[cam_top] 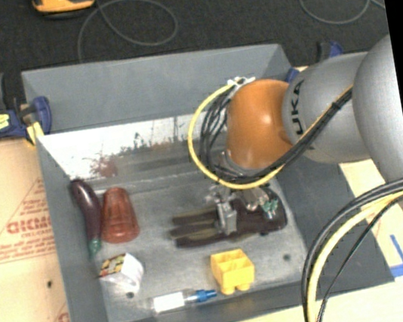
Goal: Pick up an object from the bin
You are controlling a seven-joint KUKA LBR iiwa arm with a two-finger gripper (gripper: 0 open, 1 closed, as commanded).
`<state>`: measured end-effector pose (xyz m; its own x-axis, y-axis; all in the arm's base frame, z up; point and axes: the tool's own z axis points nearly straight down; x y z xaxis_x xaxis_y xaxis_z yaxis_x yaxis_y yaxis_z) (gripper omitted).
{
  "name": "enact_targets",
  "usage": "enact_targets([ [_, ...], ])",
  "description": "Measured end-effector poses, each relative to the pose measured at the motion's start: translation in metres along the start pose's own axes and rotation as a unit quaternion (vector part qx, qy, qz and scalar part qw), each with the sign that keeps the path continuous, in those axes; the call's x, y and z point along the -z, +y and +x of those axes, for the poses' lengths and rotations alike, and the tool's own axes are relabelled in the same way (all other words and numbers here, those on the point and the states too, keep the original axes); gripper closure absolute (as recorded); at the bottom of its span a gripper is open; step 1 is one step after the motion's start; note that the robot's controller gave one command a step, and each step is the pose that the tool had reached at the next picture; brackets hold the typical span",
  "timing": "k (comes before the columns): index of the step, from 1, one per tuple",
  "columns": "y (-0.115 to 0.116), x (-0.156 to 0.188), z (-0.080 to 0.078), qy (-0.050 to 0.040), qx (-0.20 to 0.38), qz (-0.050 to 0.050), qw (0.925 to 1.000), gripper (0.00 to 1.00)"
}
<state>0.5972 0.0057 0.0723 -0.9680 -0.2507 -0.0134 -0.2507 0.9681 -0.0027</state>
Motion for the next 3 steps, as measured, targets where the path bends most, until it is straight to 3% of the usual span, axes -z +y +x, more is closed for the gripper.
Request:
enact_targets([
  [1,0.0004,-0.0008,0.0001,0.0004,0.000,0.000,1.0000,0.00],
  [2,0.0005,-0.0002,0.0000,0.0001,0.000,-0.001,1.0000,1.00],
  [3,0.0005,-0.0002,0.0000,0.0001,-0.001,-0.001,1.0000,1.00],
])
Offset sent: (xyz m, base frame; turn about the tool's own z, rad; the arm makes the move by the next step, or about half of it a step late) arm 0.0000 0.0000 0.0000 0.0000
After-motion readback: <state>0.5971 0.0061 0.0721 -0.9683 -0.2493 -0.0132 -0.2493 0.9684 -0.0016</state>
